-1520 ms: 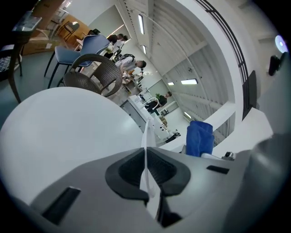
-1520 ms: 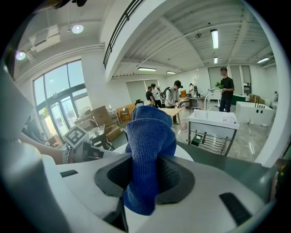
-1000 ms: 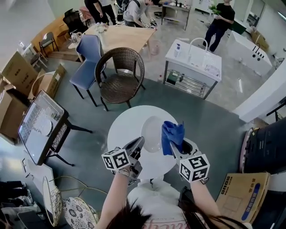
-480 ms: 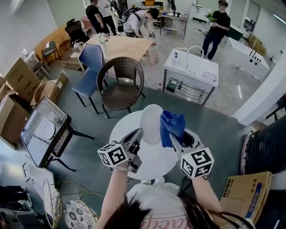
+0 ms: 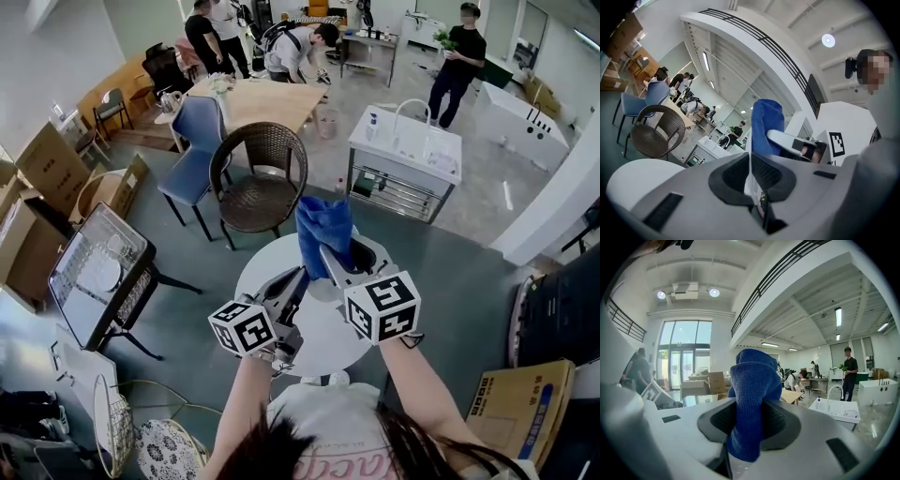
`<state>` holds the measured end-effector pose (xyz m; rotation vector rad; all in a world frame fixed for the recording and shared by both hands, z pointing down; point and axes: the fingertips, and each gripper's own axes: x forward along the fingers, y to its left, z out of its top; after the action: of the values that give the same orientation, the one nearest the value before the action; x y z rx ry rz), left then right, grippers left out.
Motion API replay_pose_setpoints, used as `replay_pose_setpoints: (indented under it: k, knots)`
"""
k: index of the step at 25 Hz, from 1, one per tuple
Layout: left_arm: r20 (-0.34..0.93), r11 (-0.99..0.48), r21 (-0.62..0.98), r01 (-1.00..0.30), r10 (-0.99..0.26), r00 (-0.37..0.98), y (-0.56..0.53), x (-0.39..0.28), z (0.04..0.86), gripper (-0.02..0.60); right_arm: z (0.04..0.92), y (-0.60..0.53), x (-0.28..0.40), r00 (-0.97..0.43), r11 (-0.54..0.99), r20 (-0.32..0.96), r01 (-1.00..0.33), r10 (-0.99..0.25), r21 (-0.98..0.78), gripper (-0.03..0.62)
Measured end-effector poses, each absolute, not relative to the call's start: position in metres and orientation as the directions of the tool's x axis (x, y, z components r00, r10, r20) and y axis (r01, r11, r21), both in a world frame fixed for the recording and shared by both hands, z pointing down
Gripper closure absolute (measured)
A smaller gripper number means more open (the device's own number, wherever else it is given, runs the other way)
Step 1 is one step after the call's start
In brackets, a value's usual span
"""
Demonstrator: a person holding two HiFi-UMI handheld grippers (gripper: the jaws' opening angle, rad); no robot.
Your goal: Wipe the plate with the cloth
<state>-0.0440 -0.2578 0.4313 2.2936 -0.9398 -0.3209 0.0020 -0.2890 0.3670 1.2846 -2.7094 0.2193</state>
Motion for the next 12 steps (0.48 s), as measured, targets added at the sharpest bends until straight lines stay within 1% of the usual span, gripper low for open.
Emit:
replay_pose_setpoints:
  k: [5, 12]
  knots:
    - [-0.013, -0.554, 0.642, -0.530, -0.699, 0.715, -0.259, -0.052, 0.422, 0.561, 0.371, -0.297, 0.004, -0.591, 0.599, 0.217, -0.800, -0.777, -0.035, 0.461]
    - [-0.025, -0.554, 0.660, -0.507, -0.691, 0.723, -0.260, -0.050, 0.424, 0.561, 0.387, -0.308, 0.063, -0.473, 0.471, 0.250, -0.879, -0.845, -0.069, 0.461]
